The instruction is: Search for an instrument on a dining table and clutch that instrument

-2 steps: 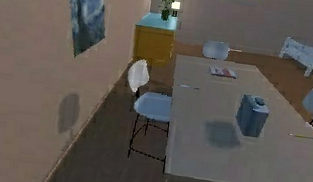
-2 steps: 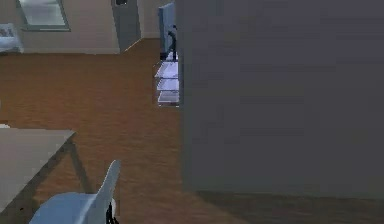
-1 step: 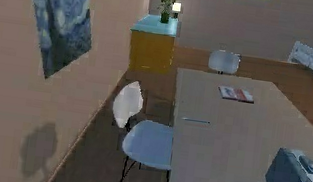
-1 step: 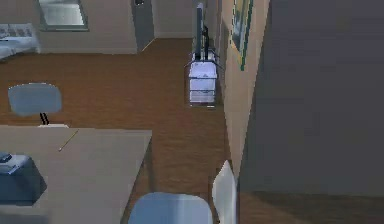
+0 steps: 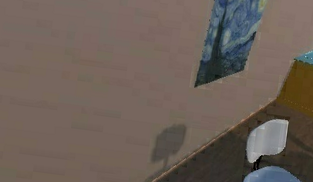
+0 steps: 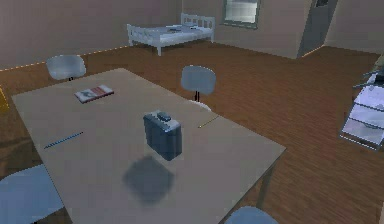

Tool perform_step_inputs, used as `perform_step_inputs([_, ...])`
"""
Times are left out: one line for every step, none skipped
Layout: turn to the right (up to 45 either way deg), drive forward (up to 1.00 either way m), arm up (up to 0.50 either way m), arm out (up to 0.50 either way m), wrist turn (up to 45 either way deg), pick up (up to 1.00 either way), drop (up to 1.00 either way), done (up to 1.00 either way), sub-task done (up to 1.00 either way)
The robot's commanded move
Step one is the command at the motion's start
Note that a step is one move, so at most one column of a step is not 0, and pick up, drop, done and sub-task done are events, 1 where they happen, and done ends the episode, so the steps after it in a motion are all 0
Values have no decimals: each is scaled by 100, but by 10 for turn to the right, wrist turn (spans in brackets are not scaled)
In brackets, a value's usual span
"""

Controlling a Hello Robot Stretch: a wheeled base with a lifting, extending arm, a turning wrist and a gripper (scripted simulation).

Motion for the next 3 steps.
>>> perform_step_inputs([0,0,50,0,0,0,0,0,0])
perform_step_inputs([0,0,32,0,0,0,0,0,0])
perform_step_inputs([0,0,0,42,0,0,0,0,0])
